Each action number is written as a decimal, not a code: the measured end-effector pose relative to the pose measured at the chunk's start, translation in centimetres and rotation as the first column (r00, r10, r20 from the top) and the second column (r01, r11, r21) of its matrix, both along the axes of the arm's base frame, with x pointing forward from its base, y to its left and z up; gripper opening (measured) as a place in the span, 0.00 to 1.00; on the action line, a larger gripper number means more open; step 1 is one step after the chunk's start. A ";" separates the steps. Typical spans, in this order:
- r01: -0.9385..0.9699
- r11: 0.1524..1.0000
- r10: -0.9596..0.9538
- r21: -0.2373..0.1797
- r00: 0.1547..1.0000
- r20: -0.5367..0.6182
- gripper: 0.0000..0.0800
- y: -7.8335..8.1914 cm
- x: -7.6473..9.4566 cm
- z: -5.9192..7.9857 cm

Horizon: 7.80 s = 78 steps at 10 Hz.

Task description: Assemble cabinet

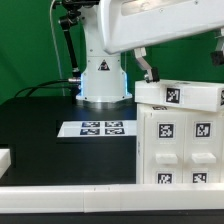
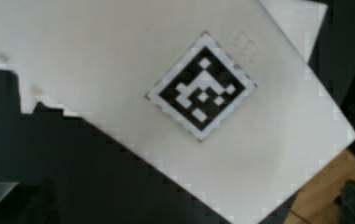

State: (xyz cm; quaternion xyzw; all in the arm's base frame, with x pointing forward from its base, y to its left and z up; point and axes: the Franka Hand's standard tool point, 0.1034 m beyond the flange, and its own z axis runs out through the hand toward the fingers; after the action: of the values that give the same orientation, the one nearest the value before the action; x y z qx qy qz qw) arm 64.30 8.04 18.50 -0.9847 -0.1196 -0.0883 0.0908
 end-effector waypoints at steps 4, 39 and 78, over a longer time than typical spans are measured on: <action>-0.247 0.967 0.249 -0.062 0.968 0.028 1.00 0.5 -0.4 -0.4; 0.991 0.123 -0.952 0.059 0.135 -0.274 0.71 -0.6 -1.4 -2.8; 0.491 0.867 -0.482 0.086 0.870 -0.108 1.00 0.2 -0.6 0.3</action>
Offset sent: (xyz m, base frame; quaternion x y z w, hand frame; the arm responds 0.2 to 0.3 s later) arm -0.0101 0.0183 -0.0057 0.0162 -0.0282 -0.1832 0.9825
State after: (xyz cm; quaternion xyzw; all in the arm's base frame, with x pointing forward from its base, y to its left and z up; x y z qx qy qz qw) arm 63.67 8.25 18.77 -0.9793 0.1412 -0.0738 0.1249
